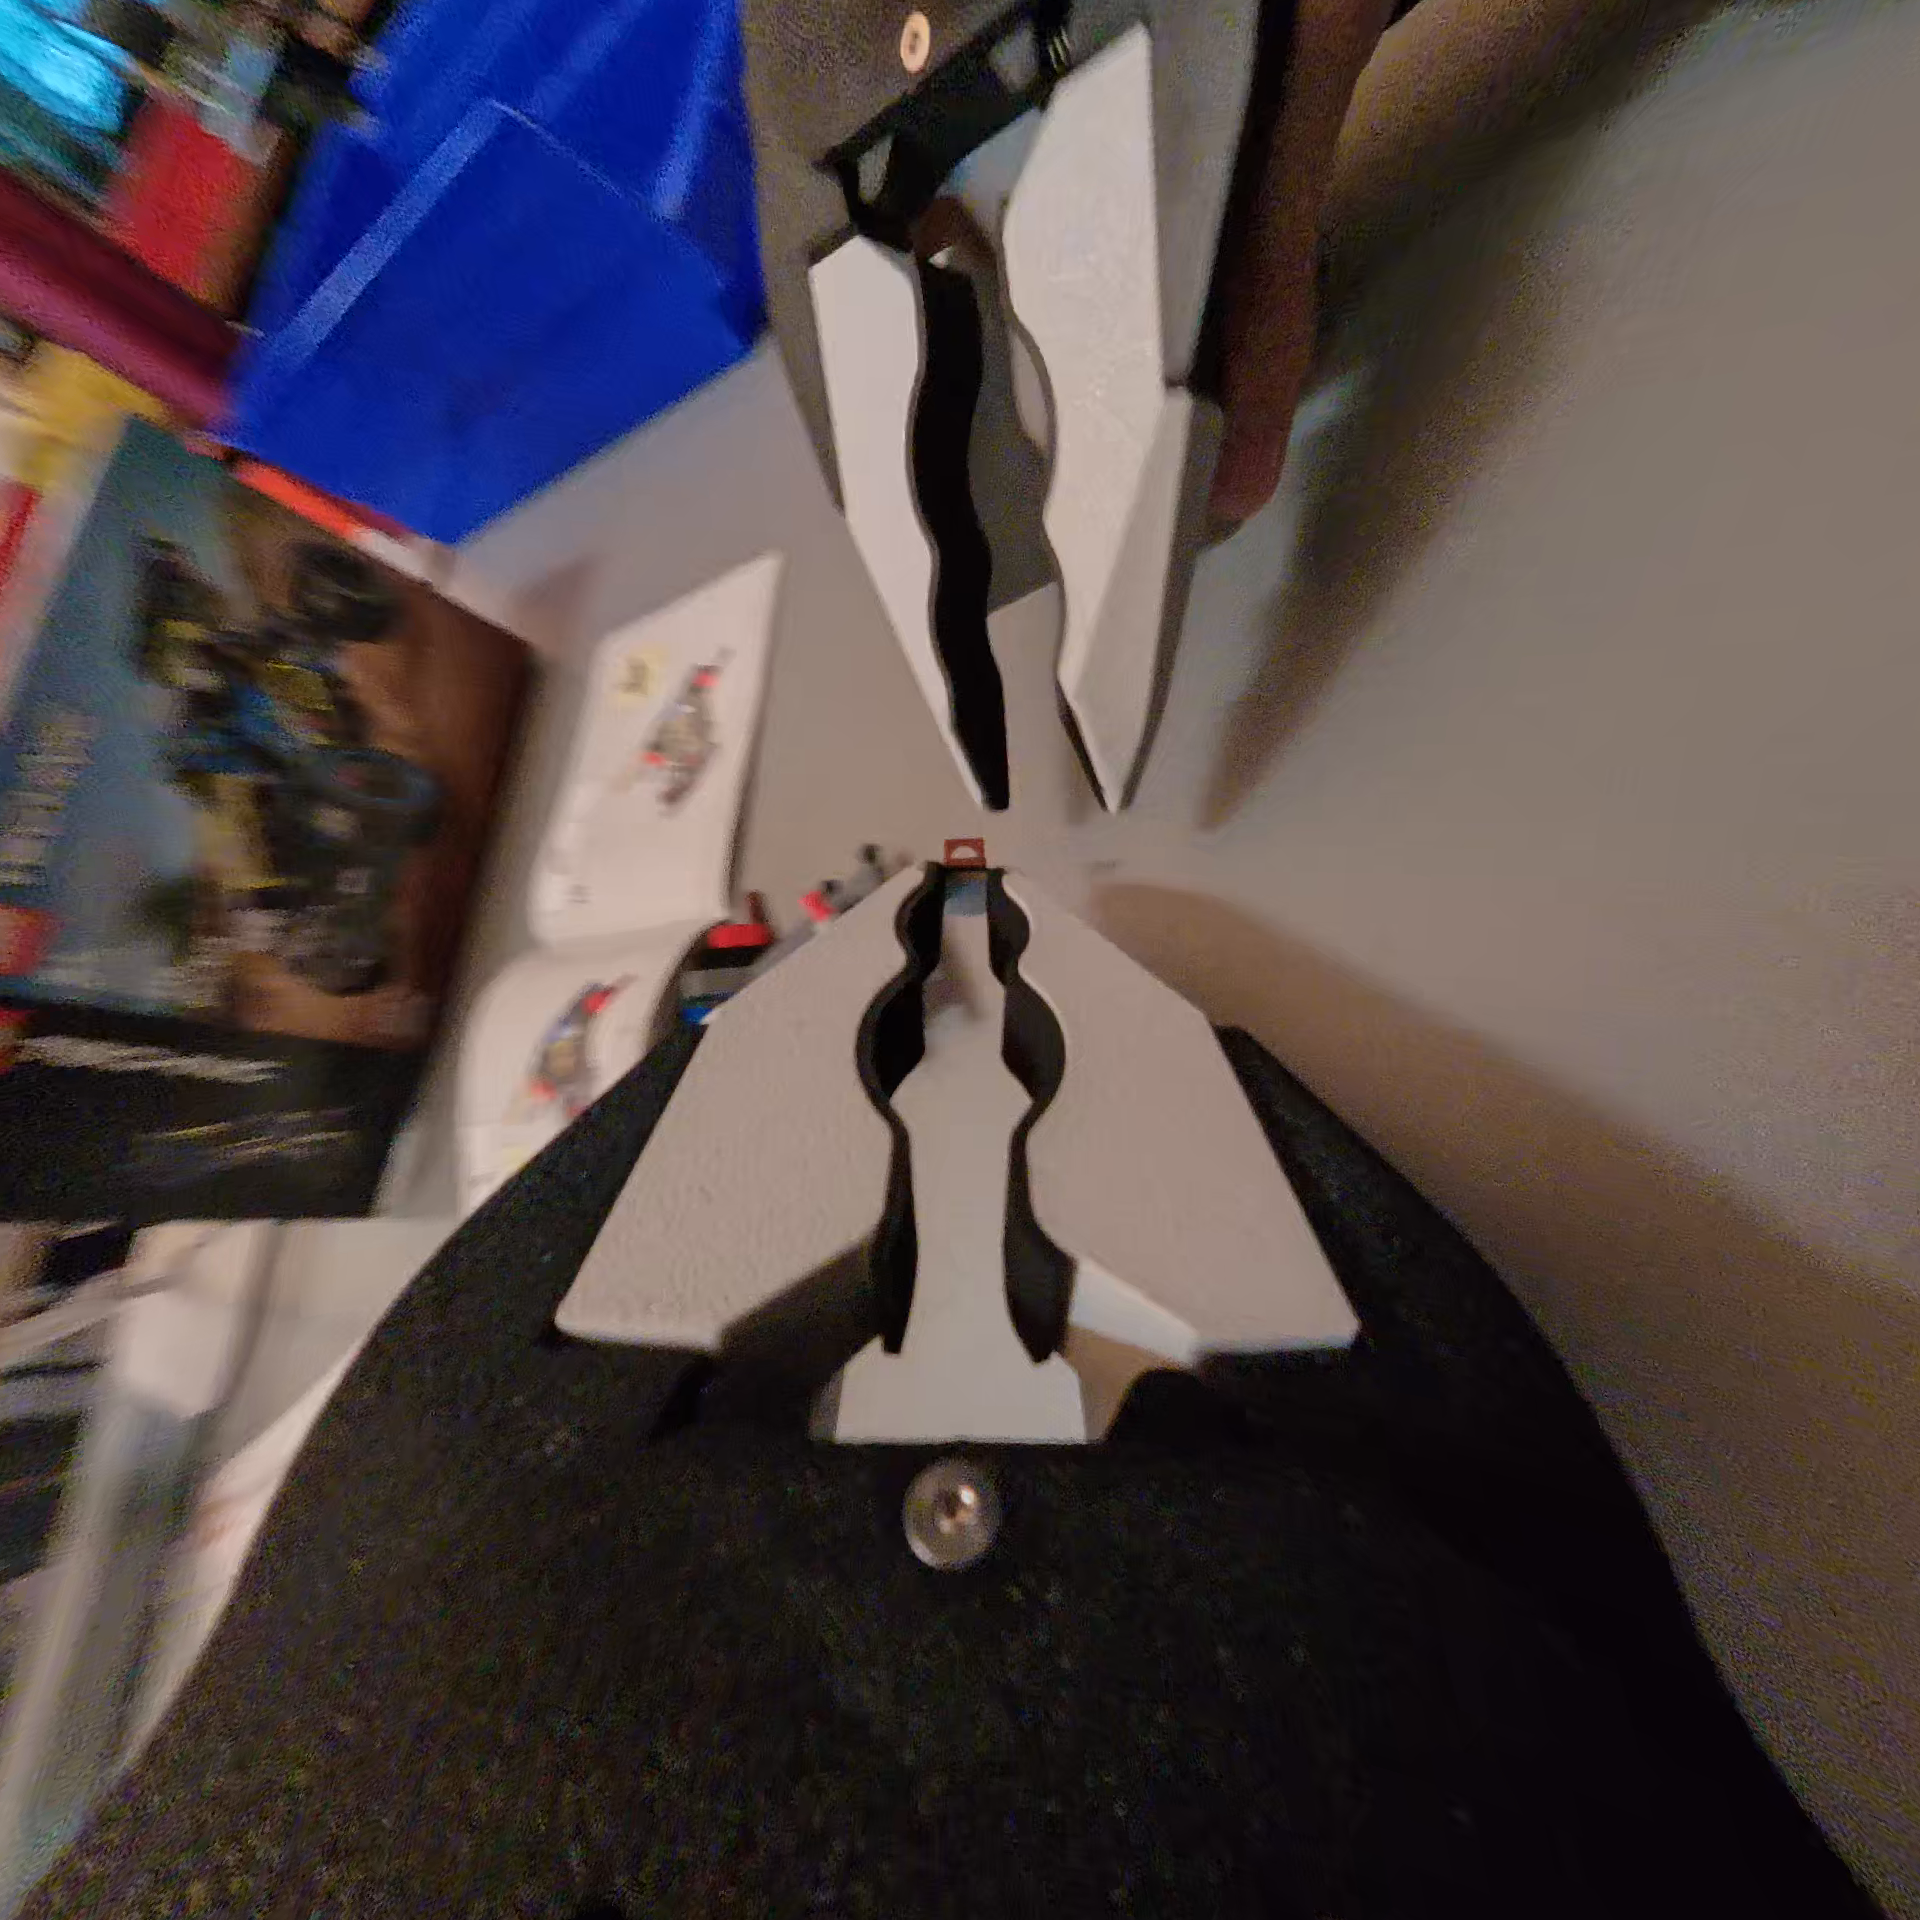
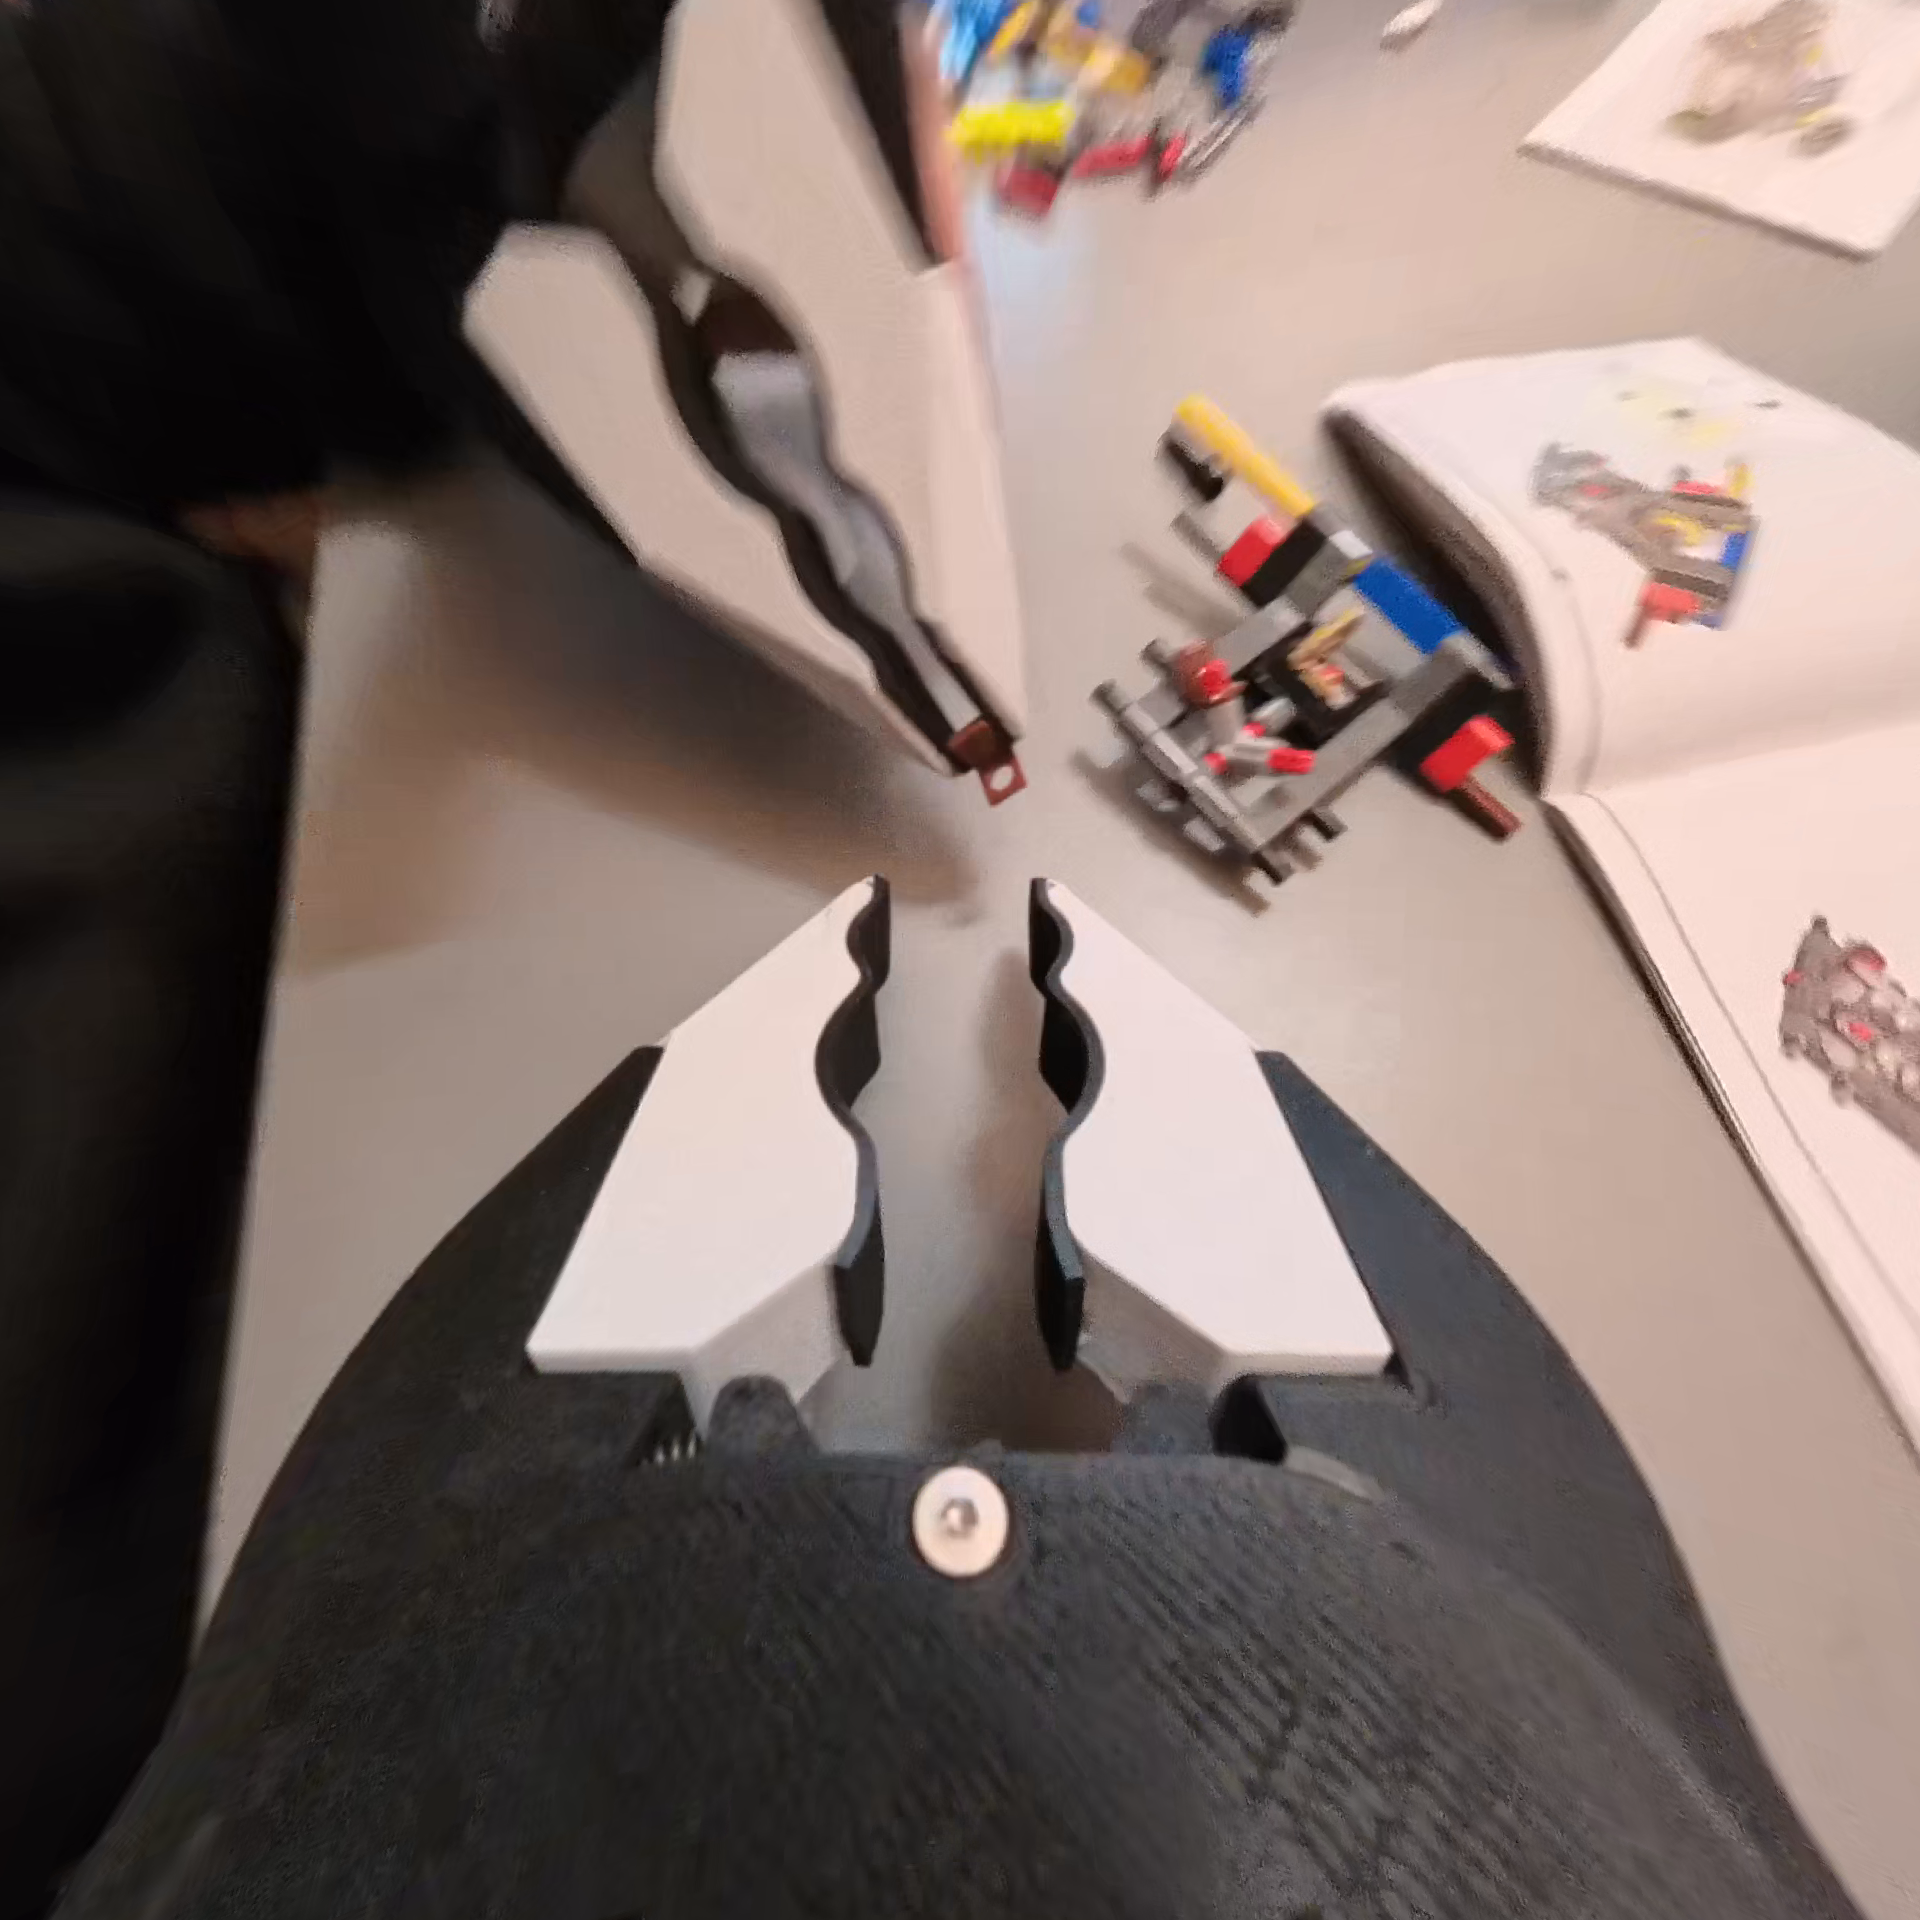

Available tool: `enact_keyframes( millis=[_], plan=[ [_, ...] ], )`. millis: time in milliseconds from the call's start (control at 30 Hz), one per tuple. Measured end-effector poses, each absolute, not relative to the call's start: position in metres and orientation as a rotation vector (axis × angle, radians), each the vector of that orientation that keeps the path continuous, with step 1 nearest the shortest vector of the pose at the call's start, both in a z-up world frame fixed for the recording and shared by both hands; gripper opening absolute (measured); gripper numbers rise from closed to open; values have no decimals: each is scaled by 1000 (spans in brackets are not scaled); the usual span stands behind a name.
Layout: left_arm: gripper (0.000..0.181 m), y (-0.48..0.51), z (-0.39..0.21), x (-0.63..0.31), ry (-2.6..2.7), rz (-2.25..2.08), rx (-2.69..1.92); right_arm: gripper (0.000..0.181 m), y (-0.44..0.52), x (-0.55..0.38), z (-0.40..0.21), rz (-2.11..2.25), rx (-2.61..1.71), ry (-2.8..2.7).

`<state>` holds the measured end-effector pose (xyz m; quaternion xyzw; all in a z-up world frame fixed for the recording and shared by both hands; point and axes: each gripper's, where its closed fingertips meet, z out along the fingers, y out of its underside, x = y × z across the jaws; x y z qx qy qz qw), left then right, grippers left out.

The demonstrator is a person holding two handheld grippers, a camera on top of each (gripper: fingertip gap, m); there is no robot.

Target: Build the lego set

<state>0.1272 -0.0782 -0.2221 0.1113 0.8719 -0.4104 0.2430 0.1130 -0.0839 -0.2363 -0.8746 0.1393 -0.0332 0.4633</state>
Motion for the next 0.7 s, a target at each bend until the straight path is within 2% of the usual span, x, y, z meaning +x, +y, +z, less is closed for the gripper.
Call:
enact_keyframes(
  millis=[167, 367, 433, 700],
  plan=[
    [5, -77, -193, 136, 1987, -915, 455, 22, -85, 124, -183, 190, -1716, 580],
    [5, -90, -168, 122, 1706, -875, 572, 13, -83, 119, -176, 86, -1743, 454],
    [5, -92, -165, 119, 1691, -903, 578, 3, -83, 115, -168, 54, -1718, 388],
    [6, -98, -163, 105, 1694, -984, 626, 0, -85, 106, -164, 65, -1735, 275]
  ],
)
